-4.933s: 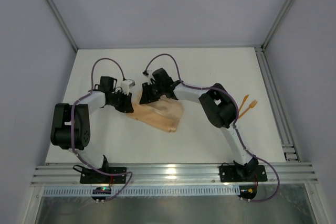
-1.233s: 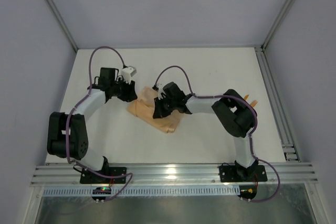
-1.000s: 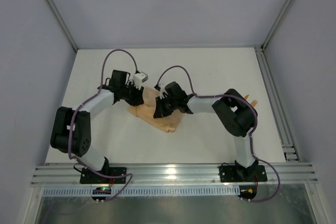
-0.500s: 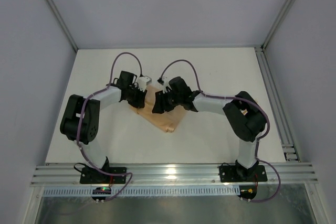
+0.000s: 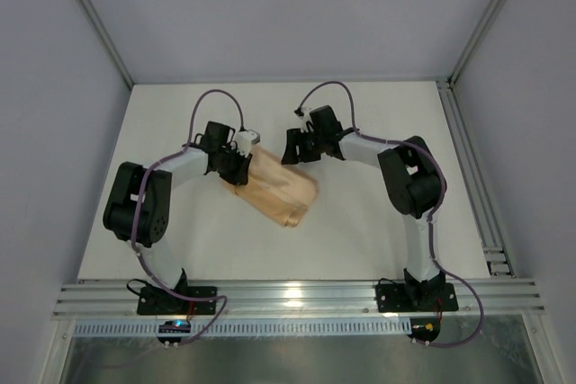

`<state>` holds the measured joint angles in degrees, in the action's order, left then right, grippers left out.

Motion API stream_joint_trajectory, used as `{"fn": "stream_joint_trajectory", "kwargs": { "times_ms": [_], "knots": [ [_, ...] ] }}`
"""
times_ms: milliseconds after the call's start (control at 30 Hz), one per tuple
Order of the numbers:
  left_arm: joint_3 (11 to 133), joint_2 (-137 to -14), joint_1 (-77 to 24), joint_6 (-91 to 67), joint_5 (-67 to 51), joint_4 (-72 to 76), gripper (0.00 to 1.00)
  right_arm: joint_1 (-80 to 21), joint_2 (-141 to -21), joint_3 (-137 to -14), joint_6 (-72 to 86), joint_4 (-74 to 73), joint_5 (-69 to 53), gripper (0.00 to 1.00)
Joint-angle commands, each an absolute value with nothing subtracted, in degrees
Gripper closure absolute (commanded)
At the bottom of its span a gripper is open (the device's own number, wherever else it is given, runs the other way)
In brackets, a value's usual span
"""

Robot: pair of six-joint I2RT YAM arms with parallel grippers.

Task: Fold the napkin into a case and place the utensils inside
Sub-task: Smooth out the 2/3-rectangle-folded napkin at the center of the board.

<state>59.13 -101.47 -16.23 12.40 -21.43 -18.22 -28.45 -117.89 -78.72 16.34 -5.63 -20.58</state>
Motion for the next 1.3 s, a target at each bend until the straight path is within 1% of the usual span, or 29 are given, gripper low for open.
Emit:
{"fn": "stream_joint_trajectory", "kwargs": {
  "times_ms": [0,100,133,200,233,300,333,367,433,567,633,767,900,1167,1267],
  "knots": [
    [58.8,-102.66,-16.35,12.66,-19.07,-17.93,0.8,-29.71,-120.67,-80.87,15.03,-8.62,-26.88,0.35],
    [58.54,-102.57,-16.35,12.57,-19.16,-17.84,0.8,-29.71,-121.11,-79.46,15.99,-6.16,-30.65,0.38],
    [58.54,-102.57,-16.35,12.57,-19.16,-17.75,0.8,-29.71,-121.37,-79.19,16.43,-5.89,-31.63,0.44],
    [58.62,-102.66,-16.35,12.66,-19.16,-17.75,0.8,-29.62,-122.17,-78.84,17.4,-4.05,-35.31,0.5],
    [58.62,-102.66,-16.35,12.57,-19.25,-17.84,0.8,-29.62,-122.34,-78.66,18.01,-3.35,-36.03,0.56],
    [58.71,-102.66,-16.35,12.66,-19.25,-17.84,0.8,-29.71,-122.69,-78.57,19.68,-1.41,-37.44,0.62],
    [58.71,-102.66,-16.35,12.66,-19.25,-17.93,0.8,-29.71,-122.7,-78.49,20.04,-1.15,-37.79,0.64],
    [58.71,-102.66,-16.35,12.66,-19.25,-17.93,0.8,-29.71,-122.61,-78.4,20.82,-0.36,-37.71,0.72],
    [58.71,-102.83,-16.35,12.57,-19.25,-17.93,0.8,-29.71,-121.47,-77.87,21.35,1.83,-36.75,0.78],
    [59.06,-103.09,-16.35,12.57,-19.42,-18.19,0.8,-30.14,-118.83,-77.96,20.57,1.23,-32.19,0.82],
    [59.24,-103.27,-16.43,12.57,-19.6,-18.19,0.8,-31.63,-117.95,-78.92,18.29,-1.82,-29.81,0.85],
    [59.85,-104.23,-16.35,12.48,-20.13,-18.98,0.81,-36.2,-115.59,-79.81,13.19,-6.67,-19.02,0.86],
    [60.55,-105.11,-16.26,11.6,-18.99,-18.99,0.81,-39.54,-112.16,-76.92,11.34,-6.07,-11.72,0.88],
    [63.11,-107.4,-16.17,10.46,-17.93,-21.09,0.81,-45.96,-110.74,-76.2,6.69,-4.75,-4.58,0.9],
    [63.11,-107.4,-16.17,10.46,-18.19,-21.27,0.82,-46.84,-110.57,-76.46,6.5,-4.92,-2.2,0.89]
  ]
}}
